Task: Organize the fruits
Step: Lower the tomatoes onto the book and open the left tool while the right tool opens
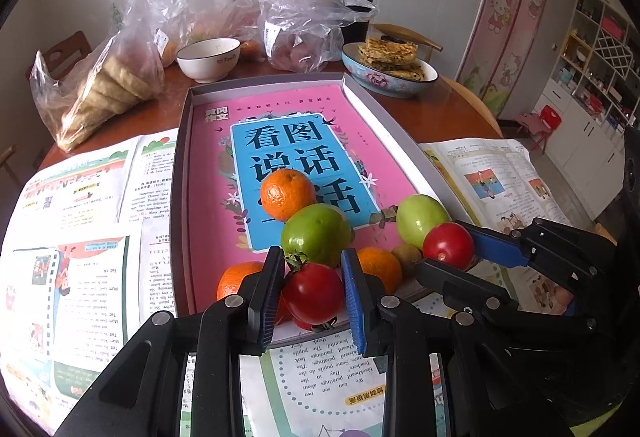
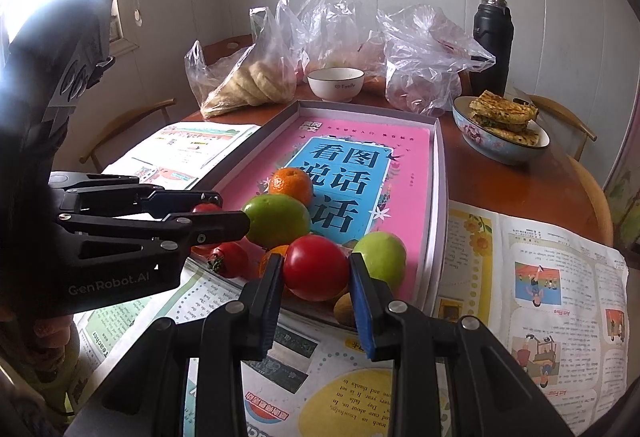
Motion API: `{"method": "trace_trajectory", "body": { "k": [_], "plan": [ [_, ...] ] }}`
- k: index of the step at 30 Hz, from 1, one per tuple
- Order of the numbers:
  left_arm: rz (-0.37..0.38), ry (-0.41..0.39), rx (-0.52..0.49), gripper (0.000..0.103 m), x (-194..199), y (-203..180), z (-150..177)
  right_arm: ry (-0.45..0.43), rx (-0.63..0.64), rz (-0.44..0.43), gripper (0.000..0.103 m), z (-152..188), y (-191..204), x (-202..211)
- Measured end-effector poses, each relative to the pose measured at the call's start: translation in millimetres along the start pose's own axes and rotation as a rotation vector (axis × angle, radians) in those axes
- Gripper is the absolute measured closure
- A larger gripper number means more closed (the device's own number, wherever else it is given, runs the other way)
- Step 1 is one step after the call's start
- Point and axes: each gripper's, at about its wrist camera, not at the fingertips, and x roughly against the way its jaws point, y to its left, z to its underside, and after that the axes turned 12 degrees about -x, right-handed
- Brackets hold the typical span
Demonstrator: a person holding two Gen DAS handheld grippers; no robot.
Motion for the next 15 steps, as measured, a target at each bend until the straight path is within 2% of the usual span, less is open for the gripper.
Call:
{"method": "trace_trajectory", "body": {
  "k": [15],
  "plan": [
    [0.001,0.013,-0.002,0.073,-7.8,1.5,1.9,-0.001,-0.013,0.020,0.071,-0.4,-4.4,-2.8]
  ]
}}
